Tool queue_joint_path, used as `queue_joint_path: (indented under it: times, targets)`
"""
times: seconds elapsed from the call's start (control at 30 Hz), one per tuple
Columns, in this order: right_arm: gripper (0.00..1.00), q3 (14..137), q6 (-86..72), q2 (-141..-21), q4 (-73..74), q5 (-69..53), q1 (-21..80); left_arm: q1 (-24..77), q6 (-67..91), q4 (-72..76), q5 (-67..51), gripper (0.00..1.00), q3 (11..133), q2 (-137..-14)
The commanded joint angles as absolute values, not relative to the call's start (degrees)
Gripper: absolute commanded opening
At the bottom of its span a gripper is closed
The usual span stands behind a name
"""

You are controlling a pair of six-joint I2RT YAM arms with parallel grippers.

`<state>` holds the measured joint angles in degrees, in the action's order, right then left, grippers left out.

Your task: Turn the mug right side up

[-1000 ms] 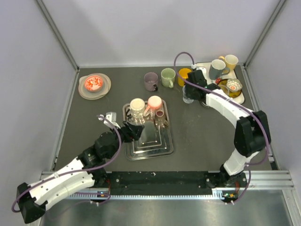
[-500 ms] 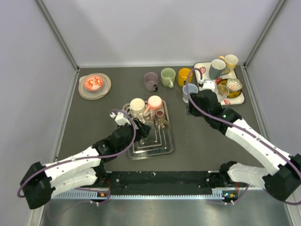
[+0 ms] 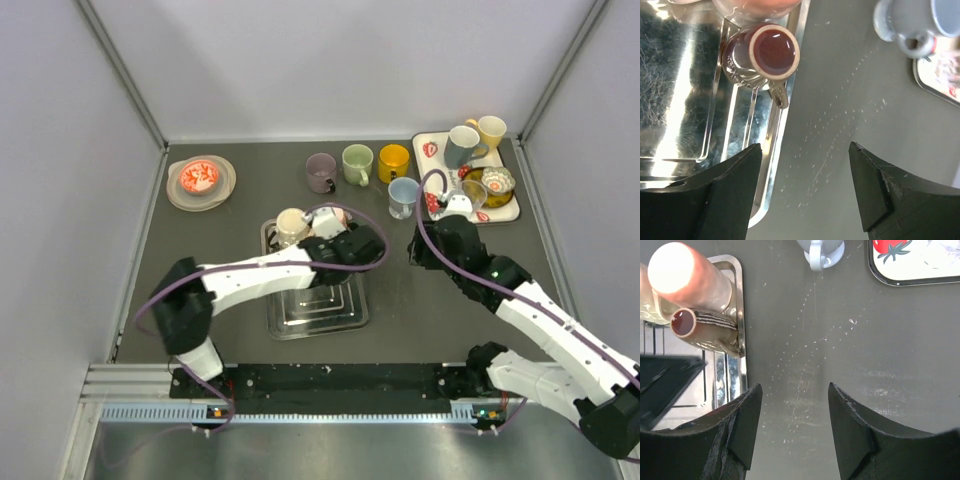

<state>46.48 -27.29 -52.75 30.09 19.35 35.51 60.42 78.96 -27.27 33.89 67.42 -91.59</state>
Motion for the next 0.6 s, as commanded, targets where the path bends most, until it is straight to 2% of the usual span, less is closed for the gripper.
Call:
queue_joint_path:
  times: [0.0,0.1,0.57]
  targets:
    - [0.56,46.49,-27.77,-50.10,29.71,18.28,35.95,60.29,94.48,-54.39,39.55,0.75,82.33,-102.64]
    - [0.56,46.76,-27.33,-48.78,30.84,17.58,35.95,60.20,97.02,-55.11,38.67,0.72,85.43,-107.22]
    - [0.56,46.85,-26.98,-43.24,33.66,16.35,35.95,55.37,96.59,-42.90,36.48,0.62,80.16,-108.46]
